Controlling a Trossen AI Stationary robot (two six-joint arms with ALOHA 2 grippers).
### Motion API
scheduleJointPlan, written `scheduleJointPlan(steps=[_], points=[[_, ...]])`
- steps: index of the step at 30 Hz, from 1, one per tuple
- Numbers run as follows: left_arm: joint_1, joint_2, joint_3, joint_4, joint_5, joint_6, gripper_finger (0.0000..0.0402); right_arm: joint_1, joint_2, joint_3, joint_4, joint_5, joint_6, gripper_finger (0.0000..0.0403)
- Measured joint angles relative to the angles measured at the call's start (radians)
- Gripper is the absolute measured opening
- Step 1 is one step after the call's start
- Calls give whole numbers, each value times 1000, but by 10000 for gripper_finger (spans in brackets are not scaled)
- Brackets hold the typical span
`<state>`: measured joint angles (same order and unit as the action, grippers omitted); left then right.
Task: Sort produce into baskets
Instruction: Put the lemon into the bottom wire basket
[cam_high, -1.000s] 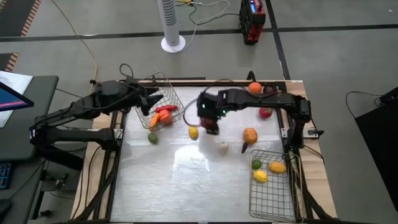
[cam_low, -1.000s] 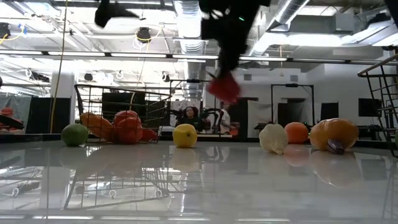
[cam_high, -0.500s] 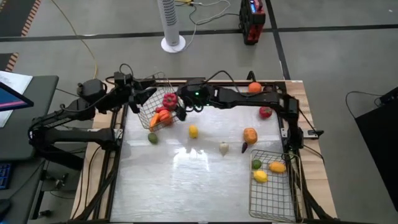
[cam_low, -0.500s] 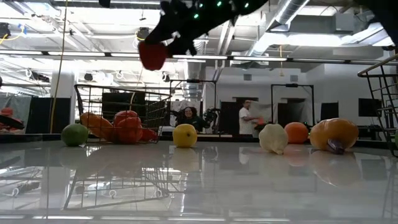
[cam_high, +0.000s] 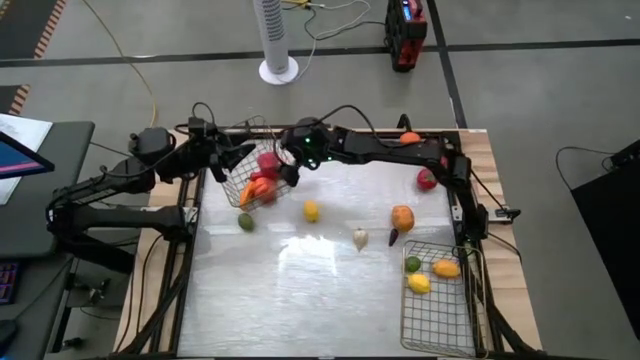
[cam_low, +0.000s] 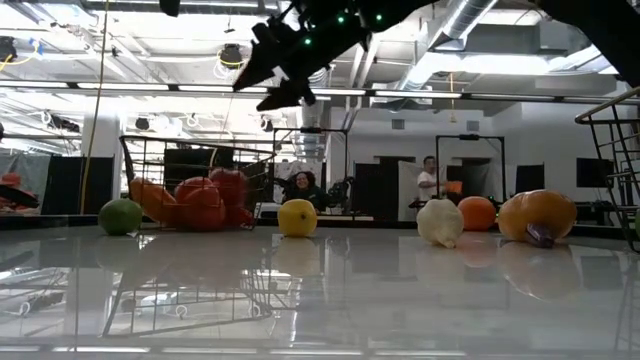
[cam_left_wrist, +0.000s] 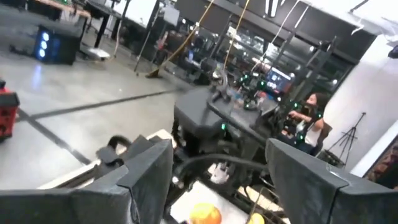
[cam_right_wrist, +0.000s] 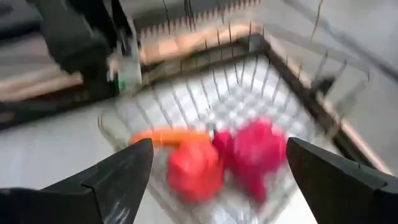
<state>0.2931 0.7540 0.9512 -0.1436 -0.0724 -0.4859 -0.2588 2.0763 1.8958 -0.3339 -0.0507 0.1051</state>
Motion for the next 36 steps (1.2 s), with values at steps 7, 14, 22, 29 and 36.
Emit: scheduleJointPlan(steps=[7, 14, 22, 29, 36], points=[[0, -2, 0, -194, 14, -51, 245, 45, -39, 33, -474, -16, -24, 394], [0, -1, 0, -284, 3, -47, 245, 120, -27, -70, -547, -7, 87, 384], [0, -2, 0, -249, 17, -24, 245, 118, -24, -278, -295, 25, 273, 373], [0, -2, 0, -249, 15, -21, 245, 122, -25, -362, -125, 28, 280, 361], [0, -2, 0, -249, 15, -24, 245, 137, -25, -439, -57, 73, 231, 342]])
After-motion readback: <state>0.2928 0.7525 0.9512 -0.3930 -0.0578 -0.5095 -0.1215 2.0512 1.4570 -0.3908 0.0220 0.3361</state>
